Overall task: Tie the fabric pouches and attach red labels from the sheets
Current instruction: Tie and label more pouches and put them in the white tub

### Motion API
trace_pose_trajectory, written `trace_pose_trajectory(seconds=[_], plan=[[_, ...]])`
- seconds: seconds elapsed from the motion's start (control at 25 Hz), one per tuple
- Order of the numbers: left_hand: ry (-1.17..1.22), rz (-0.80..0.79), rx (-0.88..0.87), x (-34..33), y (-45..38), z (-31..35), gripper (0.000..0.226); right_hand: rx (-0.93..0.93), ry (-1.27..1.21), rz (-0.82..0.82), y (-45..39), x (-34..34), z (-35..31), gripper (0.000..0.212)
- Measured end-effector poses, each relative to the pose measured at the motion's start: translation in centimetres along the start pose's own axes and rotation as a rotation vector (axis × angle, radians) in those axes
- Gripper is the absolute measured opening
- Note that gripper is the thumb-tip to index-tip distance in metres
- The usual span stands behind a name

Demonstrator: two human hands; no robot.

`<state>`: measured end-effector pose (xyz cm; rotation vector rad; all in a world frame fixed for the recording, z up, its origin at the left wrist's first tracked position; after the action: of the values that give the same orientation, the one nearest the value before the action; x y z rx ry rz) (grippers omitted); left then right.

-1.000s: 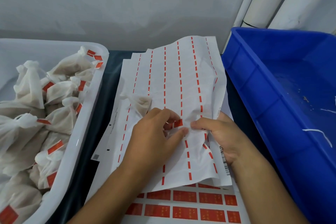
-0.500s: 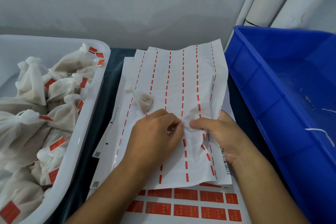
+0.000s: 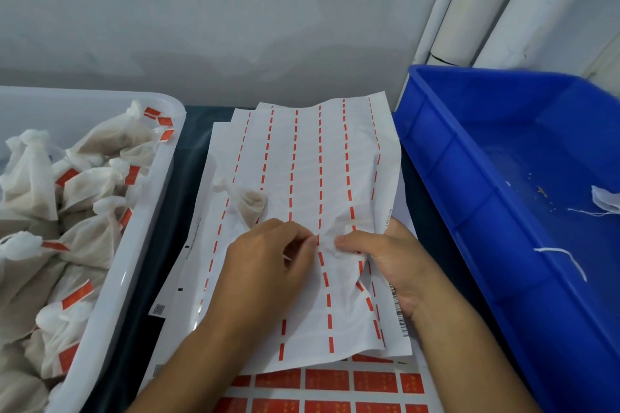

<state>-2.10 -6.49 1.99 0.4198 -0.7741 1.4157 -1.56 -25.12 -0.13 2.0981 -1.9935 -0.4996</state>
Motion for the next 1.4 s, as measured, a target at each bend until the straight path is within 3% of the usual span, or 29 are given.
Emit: trace_pose_trajectory(seconds=[0.32, 0.48, 0.6, 0.8, 0.92, 1.04, 1.12, 1.24, 1.4], plan=[[0.008, -0.049, 0.111, -0.5, -0.6, -1.1, 0.013, -0.016, 0.038, 0.077, 0.5, 0.3, -0.8, 0.028], [0.079, -0.019, 0.172, -0.3, -0.6, -1.3, 0.012, 0.09, 0.197, 0.181, 1.0, 1.6, -2.0, 0.03], [0.148, 0.061, 0.139, 0.5, -0.5, -0.7, 0.017, 0.139, 0.372, 0.261, 1.5, 2.9, -2.8, 0.042], [0.21, 0.208, 0.074, 1.9, -0.6, 0.1, 0.024, 0.088, 0.691, 0.307, 2.4, 4.0, -3.7, 0.072], [0.197, 0.261, 0.067, 2.7, -0.8, -0.1, 0.029, 0.039, 0.915, 0.42, 3.6, 5.9, -4.8, 0.084], [0.095, 0.256, 0.05, 3.1, -0.9, -0.4, 0.025, 0.358, 0.973, 0.576, 5.9, 4.9, -7.1, 0.06], [-0.011, 0.173, -0.034, 2.8, -1.0, 0.1, 0.026, 0.557, 0.843, 0.459, 6.4, 1.3, -7.5, 0.037], [-0.141, 0.022, -0.193, 1.8, -1.0, 1.1, 0.03, 0.552, 0.714, 0.199, 5.0, -3.6, -5.5, 0.026], [-0.142, 0.03, -0.204, 1.5, -0.8, 1.2, 0.031, 0.489, 0.671, 0.192, 3.1, -3.5, -3.6, 0.012]])
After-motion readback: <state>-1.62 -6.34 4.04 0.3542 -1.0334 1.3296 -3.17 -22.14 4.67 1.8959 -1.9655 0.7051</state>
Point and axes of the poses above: each hand's wrist, its own y-axis away from the middle knuckle, its own x-axis out of the back of the hand, z = x × y, the point moved 5 cm from there along -y, towards the middle knuckle, and after that the axes turned 3 degrees about -z, right-handed, at the moved point
